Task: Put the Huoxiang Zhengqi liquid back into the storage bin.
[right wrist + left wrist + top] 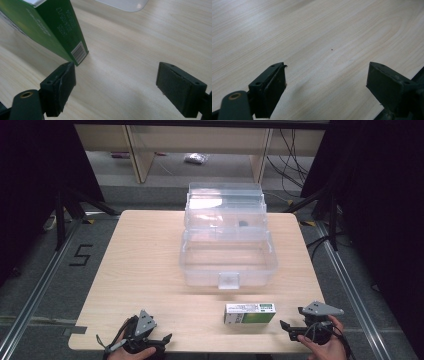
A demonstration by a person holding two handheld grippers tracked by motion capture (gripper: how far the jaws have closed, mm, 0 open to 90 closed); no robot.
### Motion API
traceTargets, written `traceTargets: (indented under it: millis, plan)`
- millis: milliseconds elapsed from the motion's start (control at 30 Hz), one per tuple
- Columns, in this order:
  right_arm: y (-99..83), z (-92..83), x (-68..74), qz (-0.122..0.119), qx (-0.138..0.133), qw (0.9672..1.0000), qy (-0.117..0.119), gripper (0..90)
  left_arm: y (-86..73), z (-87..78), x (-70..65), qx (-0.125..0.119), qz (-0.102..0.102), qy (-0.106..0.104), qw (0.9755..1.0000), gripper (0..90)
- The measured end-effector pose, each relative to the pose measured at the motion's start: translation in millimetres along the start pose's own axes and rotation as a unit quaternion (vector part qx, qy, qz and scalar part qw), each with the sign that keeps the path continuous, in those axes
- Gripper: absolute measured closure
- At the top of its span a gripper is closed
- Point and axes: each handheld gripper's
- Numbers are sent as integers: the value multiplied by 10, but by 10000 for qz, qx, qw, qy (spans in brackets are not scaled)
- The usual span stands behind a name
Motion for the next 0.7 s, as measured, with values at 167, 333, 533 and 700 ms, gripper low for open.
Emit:
traceTargets:
  millis: [167,333,533,700]
  plan:
    - [65,-64,22,-220,159,9996,47,188,-3,15,-3,-24,9,16,10000,152]
    - [211,-219,96,-312,209,9992,115,188,2,1,9,-56,37,-19,10000,151]
    - [412,-315,110,-1022,241,9943,201,201,-4,22,-11,-163,-26,20,9999,151]
    - [589,-333,185,-1095,270,9925,475,197,-11,15,1,-143,-69,20,9999,150]
Point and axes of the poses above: each handheld gripper's, and its own axes: z roughly forward along the jaws, y roughly out of its top, x roughly to its left, and after that the axes turned 9 degrees about y, right-handed
